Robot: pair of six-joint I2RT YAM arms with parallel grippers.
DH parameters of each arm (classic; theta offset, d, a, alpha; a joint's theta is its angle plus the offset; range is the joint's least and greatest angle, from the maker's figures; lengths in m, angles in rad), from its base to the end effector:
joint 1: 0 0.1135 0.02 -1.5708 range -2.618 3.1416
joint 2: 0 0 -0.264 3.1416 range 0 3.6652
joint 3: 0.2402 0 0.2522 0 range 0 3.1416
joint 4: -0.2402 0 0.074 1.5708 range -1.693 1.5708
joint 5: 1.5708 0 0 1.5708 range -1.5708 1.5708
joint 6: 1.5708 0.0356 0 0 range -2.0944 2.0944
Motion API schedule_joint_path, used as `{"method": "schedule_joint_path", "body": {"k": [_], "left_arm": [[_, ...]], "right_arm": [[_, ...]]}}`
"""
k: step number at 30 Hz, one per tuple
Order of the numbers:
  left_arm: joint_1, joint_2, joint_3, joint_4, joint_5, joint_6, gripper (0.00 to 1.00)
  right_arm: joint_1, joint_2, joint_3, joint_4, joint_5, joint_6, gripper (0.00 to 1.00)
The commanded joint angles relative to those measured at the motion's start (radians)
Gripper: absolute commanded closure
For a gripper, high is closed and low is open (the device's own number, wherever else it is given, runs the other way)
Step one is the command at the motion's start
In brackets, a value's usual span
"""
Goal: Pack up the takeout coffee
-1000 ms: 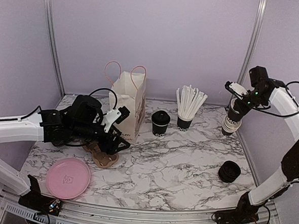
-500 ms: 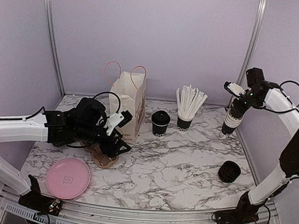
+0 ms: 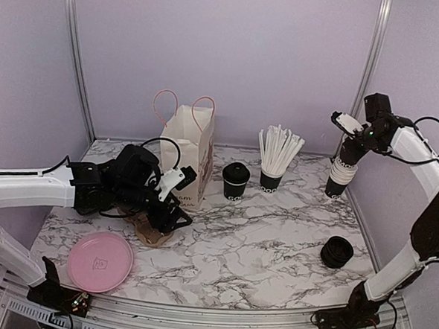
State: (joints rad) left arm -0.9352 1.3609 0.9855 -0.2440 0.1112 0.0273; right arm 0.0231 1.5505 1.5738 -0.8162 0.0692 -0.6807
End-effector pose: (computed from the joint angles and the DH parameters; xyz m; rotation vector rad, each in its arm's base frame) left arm 0.1773 -0.2469 0.2742 1.1020 1.9704 -0.6227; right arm 0.3350 0.0053 0.3651 -0.7944 2.2621 -0.3958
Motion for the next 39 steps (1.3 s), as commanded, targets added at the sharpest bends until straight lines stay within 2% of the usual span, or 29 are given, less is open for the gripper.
{"method": "schedule_joint_path", "body": {"k": [1,4,8,11,16,20,28,32,39], "left_arm": [[-0.005,0.015,0.033,-0.029,0.006,0.016,0.28],[-0.005,0.007,0.035,-0.033,0.002,0.023,0.28],[-0.001,-0.010,0.039,-0.045,-0.045,0.024,0.26],[0.007,-0.025,0.037,-0.049,-0.079,0.034,0.25],[0.034,-0.027,0.047,-0.073,-0.106,0.045,0.25],[0.062,-0.044,0.048,-0.071,-0.104,0.037,0.25],[0.078,-0.040,0.045,-0.064,-0.104,0.029,0.24],[0.079,-0.031,0.045,-0.063,-0.089,0.025,0.24],[0.079,-0.018,0.048,-0.063,-0.076,0.029,0.24]], "right_arm": [[0.011,-0.103,0.056,-0.004,-0.031,0.043,1.00],[0.057,-0.163,0.026,-0.038,-0.165,0.048,1.00],[0.173,-0.242,-0.107,-0.053,-0.416,0.059,1.00],[0.333,-0.264,-0.183,-0.083,-0.452,0.007,1.00],[0.485,-0.315,-0.288,-0.079,-0.561,-0.121,1.00],[0.633,-0.253,-0.305,-0.108,-0.513,-0.159,1.00],[0.879,-0.105,-0.308,-0.061,-0.297,-0.178,1.00],[0.946,-0.085,-0.357,-0.006,-0.211,-0.180,1.00],[0.979,-0.064,-0.386,0.016,-0.240,-0.177,1.00]]}}
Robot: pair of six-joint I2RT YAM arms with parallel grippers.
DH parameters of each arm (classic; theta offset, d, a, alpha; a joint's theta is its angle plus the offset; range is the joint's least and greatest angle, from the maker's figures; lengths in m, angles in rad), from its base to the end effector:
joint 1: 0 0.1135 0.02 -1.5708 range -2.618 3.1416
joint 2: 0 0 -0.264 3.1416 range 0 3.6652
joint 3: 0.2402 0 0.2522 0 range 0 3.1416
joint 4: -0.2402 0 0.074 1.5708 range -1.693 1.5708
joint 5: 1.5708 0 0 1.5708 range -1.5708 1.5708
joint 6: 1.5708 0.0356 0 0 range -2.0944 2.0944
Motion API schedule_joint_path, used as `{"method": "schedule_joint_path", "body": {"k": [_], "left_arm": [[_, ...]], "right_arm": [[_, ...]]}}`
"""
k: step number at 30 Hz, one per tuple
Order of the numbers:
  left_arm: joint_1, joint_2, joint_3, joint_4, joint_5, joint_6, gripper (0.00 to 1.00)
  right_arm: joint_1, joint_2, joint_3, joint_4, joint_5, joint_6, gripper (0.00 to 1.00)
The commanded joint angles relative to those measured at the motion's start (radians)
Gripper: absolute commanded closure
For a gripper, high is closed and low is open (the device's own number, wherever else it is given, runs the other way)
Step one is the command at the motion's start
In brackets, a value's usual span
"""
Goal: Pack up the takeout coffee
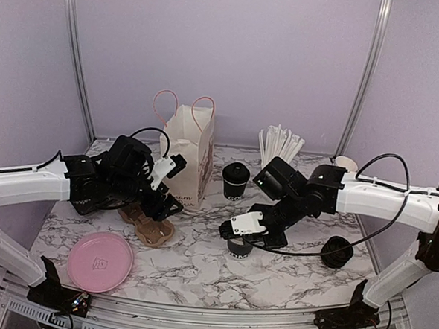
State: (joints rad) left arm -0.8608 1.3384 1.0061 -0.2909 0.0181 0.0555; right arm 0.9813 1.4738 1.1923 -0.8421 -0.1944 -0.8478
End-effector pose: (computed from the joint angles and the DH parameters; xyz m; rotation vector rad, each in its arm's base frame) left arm 0.1946 -0.2274 0.2832 0.9973 1.9988 -0.4674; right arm 0.1575 0.2478 0.2676 -2.1699 1.5957 0.3028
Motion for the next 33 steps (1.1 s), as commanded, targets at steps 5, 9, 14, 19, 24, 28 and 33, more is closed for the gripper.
{"method": "schedule_joint_path", "body": {"k": [5,9,14,19,24,28,33], "left_arm": [[0.005,0.008,0.028,-0.016,0.023,0.001,0.24],[0.004,0.011,0.028,-0.018,0.026,0.002,0.24],[0.005,0.014,0.028,-0.021,0.029,0.003,0.24],[0.005,0.019,0.029,-0.021,0.034,0.006,0.24],[0.005,0.023,0.032,-0.028,0.036,0.007,0.24],[0.005,0.022,0.032,-0.028,0.038,0.009,0.24],[0.005,0.036,0.039,-0.036,0.043,0.009,0.24]], "right_arm": [[0.033,0.027,-0.040,0.061,0.028,-0.004,1.00],[0.040,0.030,-0.056,0.072,0.031,-0.006,0.99],[0.052,0.029,-0.039,0.004,0.005,-0.043,0.81],[0.023,-0.046,0.020,-0.076,-0.020,-0.062,0.59],[-0.118,-0.153,-0.046,-0.057,-0.032,-0.042,0.60],[-0.324,-0.262,-0.145,-0.058,-0.040,-0.006,0.59],[-0.639,-0.349,-0.250,-0.143,-0.048,-0.065,0.46]]}}
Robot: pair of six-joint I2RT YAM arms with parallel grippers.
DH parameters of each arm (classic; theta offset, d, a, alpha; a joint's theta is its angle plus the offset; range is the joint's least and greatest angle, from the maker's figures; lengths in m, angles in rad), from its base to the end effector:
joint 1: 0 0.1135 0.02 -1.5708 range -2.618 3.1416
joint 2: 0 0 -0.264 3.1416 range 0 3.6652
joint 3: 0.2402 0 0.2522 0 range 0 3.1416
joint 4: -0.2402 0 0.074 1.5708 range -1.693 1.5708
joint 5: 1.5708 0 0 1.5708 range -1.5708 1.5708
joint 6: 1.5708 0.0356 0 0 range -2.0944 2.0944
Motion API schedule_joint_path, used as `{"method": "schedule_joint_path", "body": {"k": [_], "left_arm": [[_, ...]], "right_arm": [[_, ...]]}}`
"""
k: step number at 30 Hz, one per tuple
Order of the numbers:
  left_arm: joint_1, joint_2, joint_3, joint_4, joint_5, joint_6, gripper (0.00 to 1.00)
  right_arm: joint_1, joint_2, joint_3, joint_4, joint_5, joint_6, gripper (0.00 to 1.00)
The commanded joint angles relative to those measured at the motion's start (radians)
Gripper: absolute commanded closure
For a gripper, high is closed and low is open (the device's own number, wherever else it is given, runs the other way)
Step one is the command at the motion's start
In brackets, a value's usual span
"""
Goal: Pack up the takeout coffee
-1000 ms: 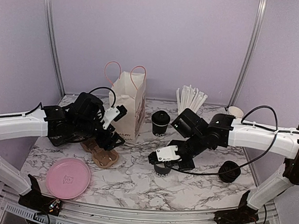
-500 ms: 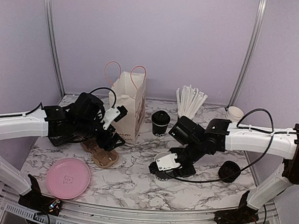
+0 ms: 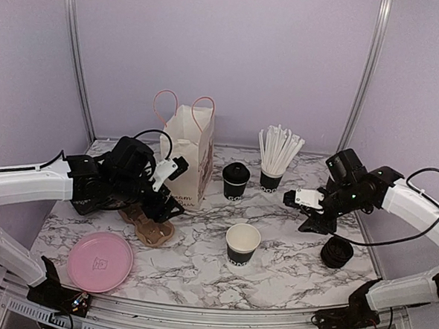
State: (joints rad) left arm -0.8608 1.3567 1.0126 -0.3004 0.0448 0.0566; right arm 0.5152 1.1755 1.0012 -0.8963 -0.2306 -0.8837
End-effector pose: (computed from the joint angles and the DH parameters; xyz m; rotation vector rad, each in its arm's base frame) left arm 0.1959 -0.2303 0.2795 1.0231 2.0146 -0.4881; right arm 0.1893 0.1165 0.2784 -1.7355 1.9431 0.1746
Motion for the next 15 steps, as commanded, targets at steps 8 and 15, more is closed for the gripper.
{"method": "schedule_joint_path", "body": {"k": [8,15], "left_arm": [[0.005,0.030,0.038,-0.037,0.018,0.014,0.23],[0.005,0.031,0.040,-0.041,0.021,0.014,0.23]], "right_arm": [[-0.405,-0.073,-0.110,-0.277,-0.005,-0.111,0.45],[-0.414,-0.073,-0.167,-0.292,0.135,-0.091,0.38]]}}
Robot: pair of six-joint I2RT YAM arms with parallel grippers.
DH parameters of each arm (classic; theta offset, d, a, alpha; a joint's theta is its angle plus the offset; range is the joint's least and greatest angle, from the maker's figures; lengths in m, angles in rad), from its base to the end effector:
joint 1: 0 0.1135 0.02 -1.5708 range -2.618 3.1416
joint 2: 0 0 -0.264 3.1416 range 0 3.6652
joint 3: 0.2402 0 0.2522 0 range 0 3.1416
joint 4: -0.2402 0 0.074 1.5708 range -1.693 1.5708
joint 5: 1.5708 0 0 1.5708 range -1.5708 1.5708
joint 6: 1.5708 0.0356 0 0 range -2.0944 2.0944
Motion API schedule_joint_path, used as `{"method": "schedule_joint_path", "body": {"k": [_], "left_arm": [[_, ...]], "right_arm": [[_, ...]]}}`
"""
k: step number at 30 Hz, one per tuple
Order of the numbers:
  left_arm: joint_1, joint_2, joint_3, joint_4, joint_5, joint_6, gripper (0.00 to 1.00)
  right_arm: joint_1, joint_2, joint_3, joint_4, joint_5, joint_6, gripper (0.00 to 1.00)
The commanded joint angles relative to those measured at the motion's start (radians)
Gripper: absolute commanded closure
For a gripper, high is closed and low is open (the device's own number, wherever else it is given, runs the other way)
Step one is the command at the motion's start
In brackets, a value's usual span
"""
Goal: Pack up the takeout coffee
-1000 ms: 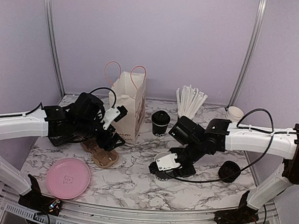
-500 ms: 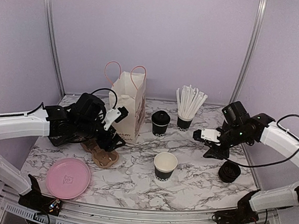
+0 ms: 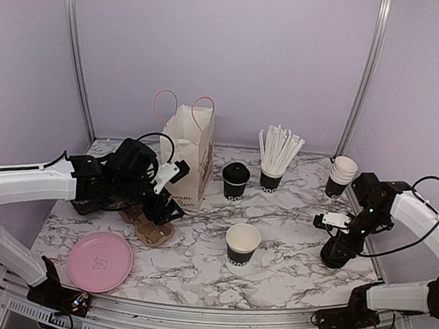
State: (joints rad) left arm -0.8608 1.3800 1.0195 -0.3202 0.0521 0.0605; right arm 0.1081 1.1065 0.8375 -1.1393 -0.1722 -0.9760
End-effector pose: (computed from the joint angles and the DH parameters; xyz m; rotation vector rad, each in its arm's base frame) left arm 0.1977 -0.2329 0.2735 1.0463 2.0442 -0.4818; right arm 0.1699 0.0246 0.2347 -1.5237 2.4904 0.1287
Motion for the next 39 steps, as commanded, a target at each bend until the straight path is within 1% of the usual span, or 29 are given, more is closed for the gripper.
{"method": "schedule_joint_path", "body": {"k": [1,7,15,18,21,24,30,35,39], "left_arm": [[0.005,0.006,0.033,-0.022,0.013,0.009,0.23],[0.004,0.008,0.033,-0.021,0.020,0.009,0.23],[0.005,0.008,0.033,-0.020,0.023,0.007,0.23],[0.005,0.011,0.033,-0.021,0.027,0.006,0.23],[0.005,0.013,0.033,-0.022,0.026,0.005,0.23],[0.004,0.012,0.033,-0.021,0.025,0.007,0.23],[0.005,0.014,0.033,-0.022,0.029,0.007,0.23],[0.005,0.016,0.036,-0.024,0.030,0.009,0.23],[0.005,0.017,0.037,-0.025,0.036,0.008,0.23]], "right_arm": [[-0.007,-0.002,0.001,-0.046,0.085,0.010,0.38],[-0.007,0.005,0.010,-0.031,0.127,0.046,0.41],[-0.007,0.023,-0.057,-0.027,0.112,0.020,0.49],[-0.007,0.038,-0.060,-0.013,0.114,0.026,0.55],[-0.006,0.054,-0.058,-0.001,0.117,0.026,0.64],[-0.007,0.069,-0.058,0.008,0.122,0.028,0.71],[-0.007,0.082,-0.057,0.016,0.126,0.034,0.79],[-0.007,0.069,-0.028,-0.020,0.124,0.037,0.87],[-0.007,0.042,0.009,-0.069,0.103,0.038,0.89]]}}
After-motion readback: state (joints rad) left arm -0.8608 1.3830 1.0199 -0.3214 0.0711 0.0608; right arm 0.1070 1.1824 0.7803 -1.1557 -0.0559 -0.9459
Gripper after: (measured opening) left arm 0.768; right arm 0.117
